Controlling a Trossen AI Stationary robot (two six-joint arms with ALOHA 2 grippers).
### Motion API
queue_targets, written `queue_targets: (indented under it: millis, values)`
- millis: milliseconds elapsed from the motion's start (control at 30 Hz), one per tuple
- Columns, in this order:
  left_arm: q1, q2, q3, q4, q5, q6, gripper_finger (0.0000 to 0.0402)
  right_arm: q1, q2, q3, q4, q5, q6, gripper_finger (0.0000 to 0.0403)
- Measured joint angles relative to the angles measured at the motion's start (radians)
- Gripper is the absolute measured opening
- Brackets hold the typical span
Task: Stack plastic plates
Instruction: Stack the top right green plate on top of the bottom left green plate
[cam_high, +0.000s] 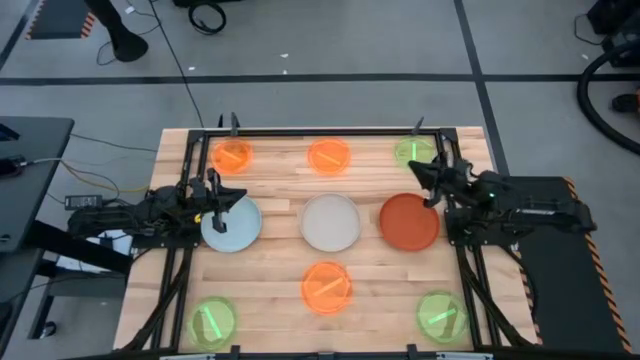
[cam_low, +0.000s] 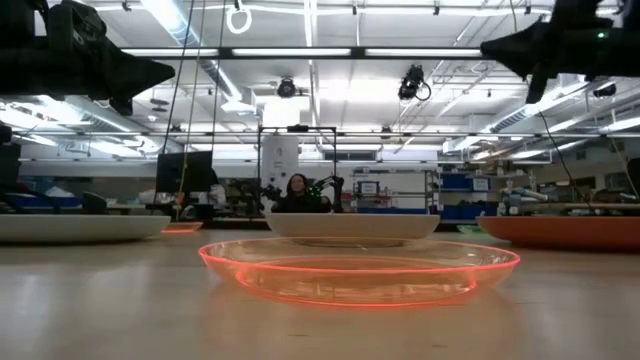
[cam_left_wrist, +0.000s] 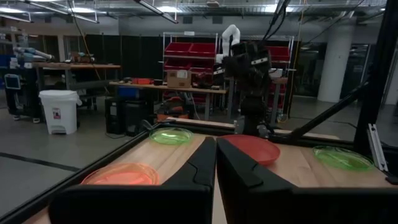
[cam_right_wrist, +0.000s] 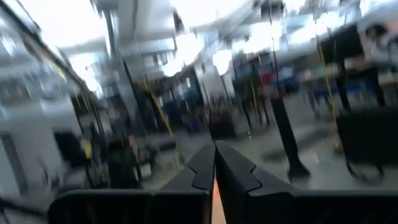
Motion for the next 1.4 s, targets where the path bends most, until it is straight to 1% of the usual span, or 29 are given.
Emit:
queue_targets:
  millis: [100, 233, 333, 467, 533, 633, 733, 800, 933, 1033, 1100, 1200, 1333, 1400]
  values:
    - [0.0, 0.0, 0.0, 0.0, 0.0, 0.0, 0.002, 0.01, 0.158, 0.063, -0.046, 0.01, 0.043, 0.0017]
    - [0.0, 0.0, 0.0, 0.0, 0.0, 0.0, 0.002, 0.023, 0.398, 0.15, -0.052, 0.033, 0.076, 0.0017]
    - [0.0, 0.0, 0.0, 0.0, 0.0, 0.0, 0.002, 0.026, 0.566, 0.232, -0.051, 0.031, 0.078, 0.0023]
    - [0.0, 0.0, 0.0, 0.0, 0.0, 0.0, 0.002, 0.026, 0.764, 0.359, -0.052, -0.035, 0.072, 0.0041]
    - [0.0, 0.0, 0.0, 0.0, 0.0, 0.0, 0.002, 0.026, 0.842, 0.429, -0.048, -0.076, 0.032, 0.0054]
    - [0.0, 0.0, 0.0, 0.0, 0.0, 0.0, 0.002, 0.027, 0.942, 0.516, -0.083, -0.081, -0.022, 0.0074]
    - [0.0, 0.0, 0.0, 0.0, 0.0, 0.0, 0.002, 0.026, 1.028, 0.601, -0.212, -0.027, -0.029, 0.0096]
    - [0.0, 0.0, 0.0, 0.0, 0.0, 0.0, 0.002, 0.017, 1.076, 0.667, -0.333, 0.034, -0.028, 0.011]
    - [0.0, 0.0, 0.0, 0.0, 0.0, 0.0, 0.002, -0.031, 1.169, 0.806, -0.676, 0.121, -0.018, 0.0127]
    - [0.0, 0.0, 0.0, 0.0, 0.0, 0.0, 0.002, -0.082, 1.235, 0.878, -0.873, 0.134, 0.004, 0.0128]
    - [0.0, 0.0, 0.0, 0.0, 0.0, 0.0, 0.002, -0.118, 1.282, 0.897, -0.982, 0.134, 0.039, 0.0127]
    - [0.0, 0.0, 0.0, 0.0, 0.0, 0.0, 0.002, -0.174, 1.335, 0.902, -1.094, 0.14, 0.104, 0.0126]
    - [0.0, 0.0, 0.0, 0.0, 0.0, 0.0, 0.002, -0.237, 1.393, 0.902, -1.254, 0.21, 0.161, 0.0126]
    - [0.0, 0.0, 0.0, 0.0, 0.0, 0.0, 0.002, -0.269, 1.413, 0.902, -1.288, 0.224, 0.168, 0.0126]
